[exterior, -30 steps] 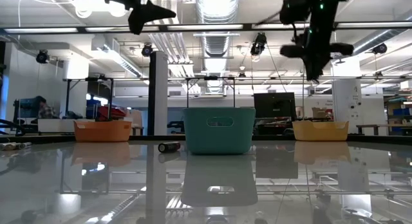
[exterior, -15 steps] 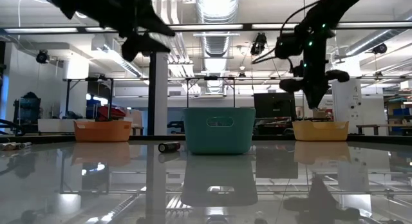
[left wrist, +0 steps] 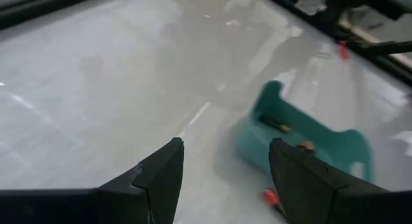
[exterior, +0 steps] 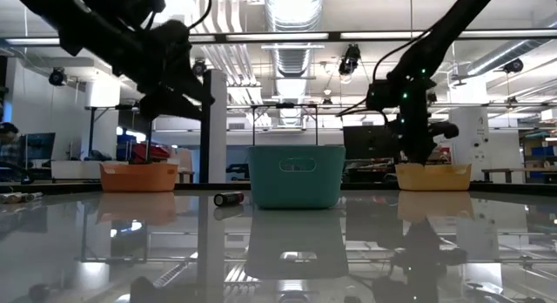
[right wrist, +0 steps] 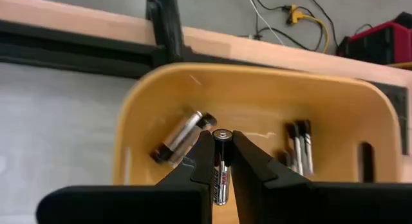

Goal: Sort batteries
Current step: Put the black battery into the yellow bin

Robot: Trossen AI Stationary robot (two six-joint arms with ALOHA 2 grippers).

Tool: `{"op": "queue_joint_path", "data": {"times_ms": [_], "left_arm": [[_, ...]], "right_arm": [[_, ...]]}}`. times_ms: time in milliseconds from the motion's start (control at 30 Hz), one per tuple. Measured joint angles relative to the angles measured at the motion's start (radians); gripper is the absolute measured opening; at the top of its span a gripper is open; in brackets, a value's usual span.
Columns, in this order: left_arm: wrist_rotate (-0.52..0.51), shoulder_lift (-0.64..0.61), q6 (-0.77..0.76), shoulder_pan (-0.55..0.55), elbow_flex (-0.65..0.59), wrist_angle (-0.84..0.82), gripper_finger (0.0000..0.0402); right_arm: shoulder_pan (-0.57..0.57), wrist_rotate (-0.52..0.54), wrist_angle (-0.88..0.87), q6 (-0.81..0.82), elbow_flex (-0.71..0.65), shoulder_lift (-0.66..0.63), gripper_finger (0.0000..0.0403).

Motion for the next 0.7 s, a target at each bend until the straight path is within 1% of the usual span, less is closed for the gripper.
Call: {"op": "queue_joint_path", "data": {"times_ms": [100,267,467,567,700], "left_arm": [[-0.037,0.001,0.013,0.0,-0.011,0.0,0.0206],[-0.037,-0.001,-0.014,0.0,-0.012,0.0,0.0206],[-0.045,0.0,-0.005,0.0,-0.012,-0.001,0.0206],[-0.045,0.002,-0.003,0.003,-0.012,-0.001,0.0206],[-0.046,0.004,-0.002,0.003,-0.012,-0.003,0.0206]], "right_arm": [[0.0,0.0,0.021,0.0,0.0,0.027,0.0022],[0.0,-0.022,0.019,0.003,0.0,0.048,0.0022],[-0.011,-0.027,0.02,0.003,0.0,0.056,0.0026],[-0.013,-0.027,0.019,0.003,-0.002,0.05,0.0045],[-0.011,-0.026,0.019,0.004,-0.002,0.034,0.0092]]}}
